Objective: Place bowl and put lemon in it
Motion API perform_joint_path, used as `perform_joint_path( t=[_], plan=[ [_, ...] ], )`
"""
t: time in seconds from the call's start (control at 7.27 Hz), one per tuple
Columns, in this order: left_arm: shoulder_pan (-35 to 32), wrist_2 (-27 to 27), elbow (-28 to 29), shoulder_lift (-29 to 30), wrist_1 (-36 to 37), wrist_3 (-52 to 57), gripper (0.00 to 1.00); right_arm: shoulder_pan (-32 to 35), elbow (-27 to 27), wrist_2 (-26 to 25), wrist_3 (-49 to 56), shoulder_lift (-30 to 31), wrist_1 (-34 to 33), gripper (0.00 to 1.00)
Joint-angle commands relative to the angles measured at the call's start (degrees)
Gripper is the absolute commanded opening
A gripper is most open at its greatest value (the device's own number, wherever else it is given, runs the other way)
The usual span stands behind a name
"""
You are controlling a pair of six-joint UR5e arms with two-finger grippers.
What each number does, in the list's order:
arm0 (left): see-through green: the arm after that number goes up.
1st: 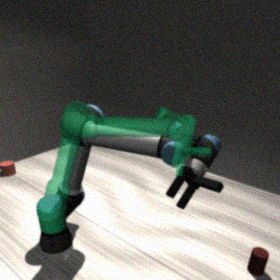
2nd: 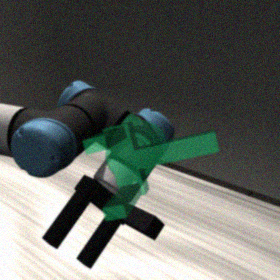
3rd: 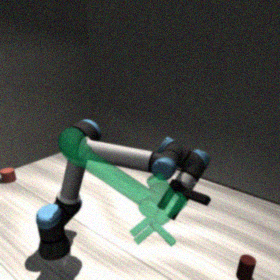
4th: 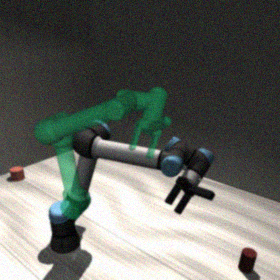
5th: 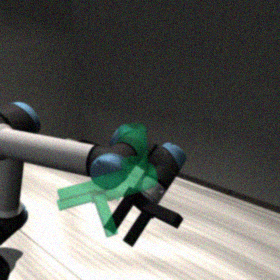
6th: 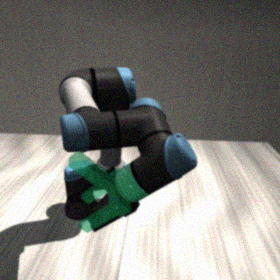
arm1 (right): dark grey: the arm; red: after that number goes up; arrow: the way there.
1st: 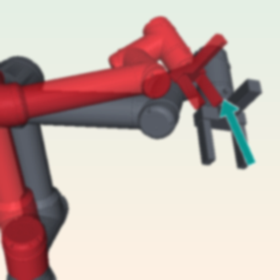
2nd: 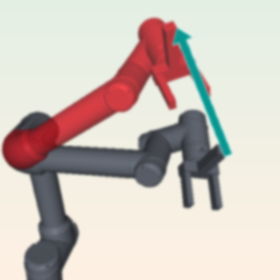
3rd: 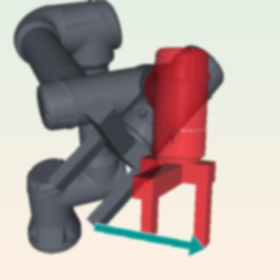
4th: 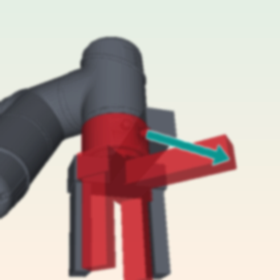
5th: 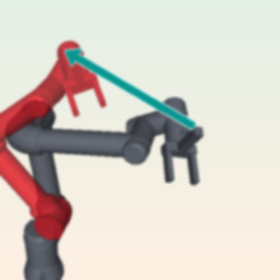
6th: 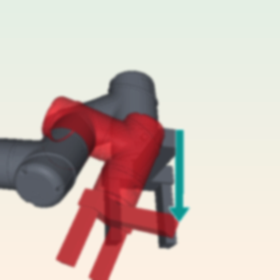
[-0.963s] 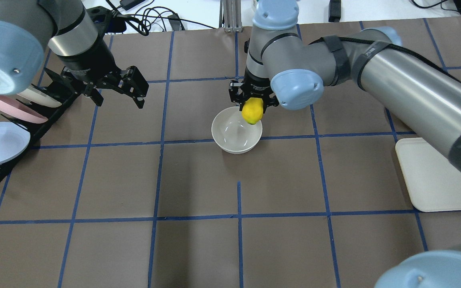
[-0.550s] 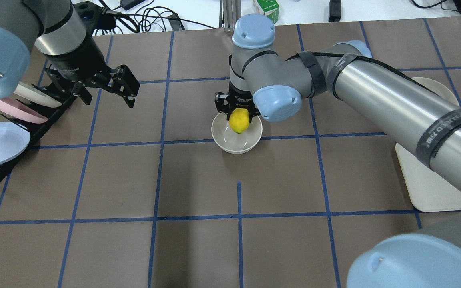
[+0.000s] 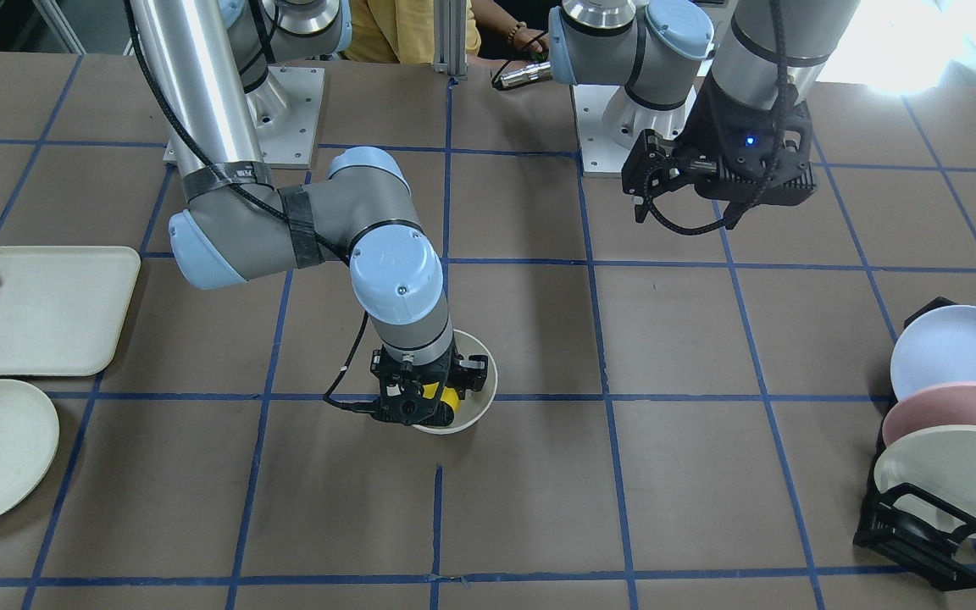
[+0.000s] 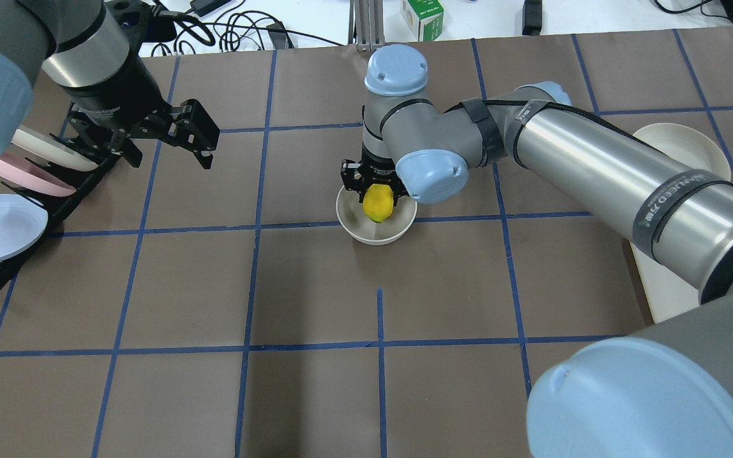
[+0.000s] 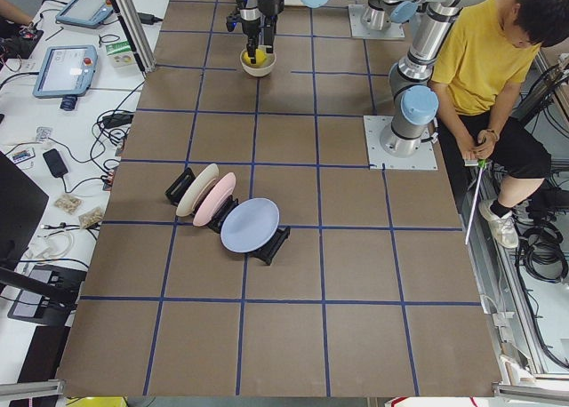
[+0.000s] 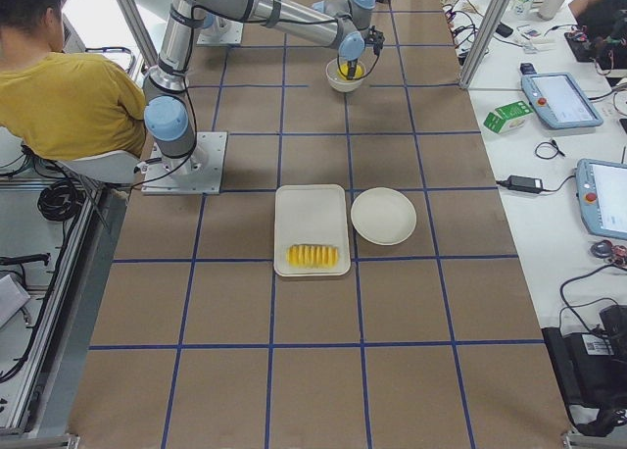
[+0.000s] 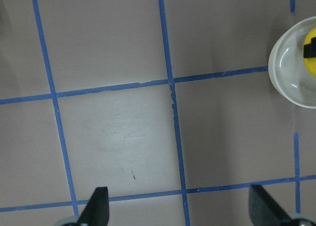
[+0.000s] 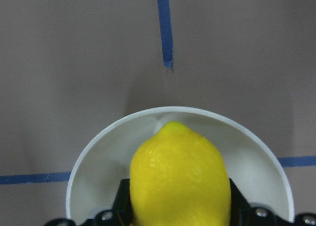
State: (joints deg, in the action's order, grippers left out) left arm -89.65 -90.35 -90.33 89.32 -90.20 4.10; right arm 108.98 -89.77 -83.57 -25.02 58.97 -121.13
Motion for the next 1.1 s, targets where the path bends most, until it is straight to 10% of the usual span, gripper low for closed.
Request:
perform_joint_path(
  t=[0.0,0.41,0.96],
  plan=[
    [0.00,0.00,0.16,-0.02,-0.06,-0.85,1.00,0.01,-0.14,0.07,-0.03,-0.70,0.28,0.55],
    [0.00,-0.18,-0.63,0.15,-0.06,-0.67,1.00,0.01,-1.45,0.07,-0.29,-1.49,0.02,1.00],
    [2.01,-0.09,3.04,0.15,-3.29,4.52,1.00,-1.30,-0.49,-1.16,0.84,6.30,5.35,1.00]
  ],
)
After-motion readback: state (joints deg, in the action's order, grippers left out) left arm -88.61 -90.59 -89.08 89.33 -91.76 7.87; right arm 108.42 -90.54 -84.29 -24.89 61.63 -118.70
